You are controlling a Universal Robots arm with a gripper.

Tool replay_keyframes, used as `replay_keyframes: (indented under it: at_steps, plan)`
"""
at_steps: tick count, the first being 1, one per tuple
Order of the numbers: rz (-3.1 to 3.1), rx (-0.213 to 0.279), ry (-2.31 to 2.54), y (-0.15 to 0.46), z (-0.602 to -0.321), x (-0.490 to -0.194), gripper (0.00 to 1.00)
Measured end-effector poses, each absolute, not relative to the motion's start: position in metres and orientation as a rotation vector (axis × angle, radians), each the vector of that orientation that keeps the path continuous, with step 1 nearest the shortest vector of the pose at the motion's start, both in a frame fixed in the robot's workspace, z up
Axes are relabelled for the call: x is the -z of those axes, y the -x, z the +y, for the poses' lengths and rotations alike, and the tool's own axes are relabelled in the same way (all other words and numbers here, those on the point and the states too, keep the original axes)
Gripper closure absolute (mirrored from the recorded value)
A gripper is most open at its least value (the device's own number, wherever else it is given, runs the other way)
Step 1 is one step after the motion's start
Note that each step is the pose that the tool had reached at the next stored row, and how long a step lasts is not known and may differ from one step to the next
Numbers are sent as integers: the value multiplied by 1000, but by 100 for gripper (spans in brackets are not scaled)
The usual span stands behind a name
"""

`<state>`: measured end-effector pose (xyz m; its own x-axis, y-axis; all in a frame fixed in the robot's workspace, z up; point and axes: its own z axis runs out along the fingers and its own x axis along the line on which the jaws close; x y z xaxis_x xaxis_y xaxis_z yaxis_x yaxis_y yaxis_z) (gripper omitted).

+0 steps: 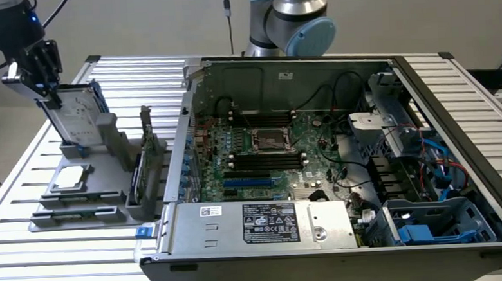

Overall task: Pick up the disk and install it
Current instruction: 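Pick up the disk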

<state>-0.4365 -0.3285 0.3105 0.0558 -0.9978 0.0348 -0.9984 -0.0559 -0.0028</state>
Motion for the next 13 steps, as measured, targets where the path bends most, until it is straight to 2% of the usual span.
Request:
replay_keyframes:
  at_steps: [13]
  plan:
    - [-2142,-45,-2265,437,-329,-326,68]
